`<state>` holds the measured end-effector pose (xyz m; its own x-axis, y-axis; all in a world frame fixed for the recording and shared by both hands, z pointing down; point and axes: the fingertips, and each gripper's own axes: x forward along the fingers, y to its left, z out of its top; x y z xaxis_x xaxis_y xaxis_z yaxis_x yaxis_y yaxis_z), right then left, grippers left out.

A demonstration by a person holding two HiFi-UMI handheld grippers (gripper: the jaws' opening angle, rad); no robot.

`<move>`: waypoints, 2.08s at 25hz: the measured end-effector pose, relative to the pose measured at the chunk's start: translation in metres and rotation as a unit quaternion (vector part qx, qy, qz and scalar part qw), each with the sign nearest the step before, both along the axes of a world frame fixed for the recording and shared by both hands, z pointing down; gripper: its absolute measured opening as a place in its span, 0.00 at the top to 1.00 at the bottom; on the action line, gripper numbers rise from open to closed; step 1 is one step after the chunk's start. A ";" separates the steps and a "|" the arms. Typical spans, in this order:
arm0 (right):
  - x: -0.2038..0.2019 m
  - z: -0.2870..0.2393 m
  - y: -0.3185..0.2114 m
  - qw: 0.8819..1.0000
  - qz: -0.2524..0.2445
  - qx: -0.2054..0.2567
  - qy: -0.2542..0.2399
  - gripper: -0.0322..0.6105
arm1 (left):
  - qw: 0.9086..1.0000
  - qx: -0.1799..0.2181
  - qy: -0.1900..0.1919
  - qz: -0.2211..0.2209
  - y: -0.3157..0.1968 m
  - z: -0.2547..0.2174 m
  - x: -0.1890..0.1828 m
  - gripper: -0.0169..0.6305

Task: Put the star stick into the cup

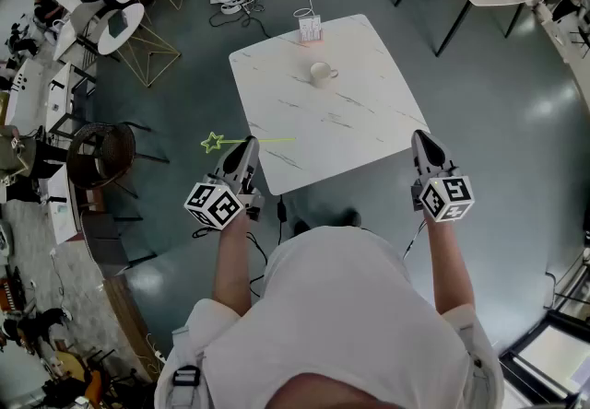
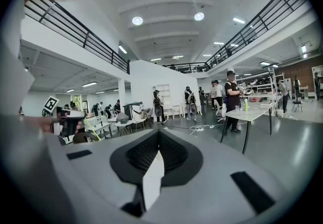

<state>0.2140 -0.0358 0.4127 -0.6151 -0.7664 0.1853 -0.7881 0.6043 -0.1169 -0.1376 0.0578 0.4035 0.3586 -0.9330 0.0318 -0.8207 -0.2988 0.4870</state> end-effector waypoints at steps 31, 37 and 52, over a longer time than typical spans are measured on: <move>-0.038 0.016 0.034 0.999 0.016 -0.032 0.006 0.91 | 0.999 -0.014 0.005 0.037 0.016 0.017 -0.029 0.94; -0.058 0.022 0.050 0.999 0.025 -0.039 0.009 0.91 | 0.998 -0.014 0.005 0.055 0.022 0.020 -0.046 0.94; -0.073 0.034 0.067 0.998 0.044 -0.051 0.013 0.91 | 0.997 -0.023 0.004 0.071 0.021 0.029 -0.070 0.94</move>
<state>0.1412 0.0316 0.4469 -0.5404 -0.7933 0.2803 -0.8411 0.5187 -0.1535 -0.2071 0.0789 0.4329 0.4879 -0.8700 0.0705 -0.7679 -0.3895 0.5086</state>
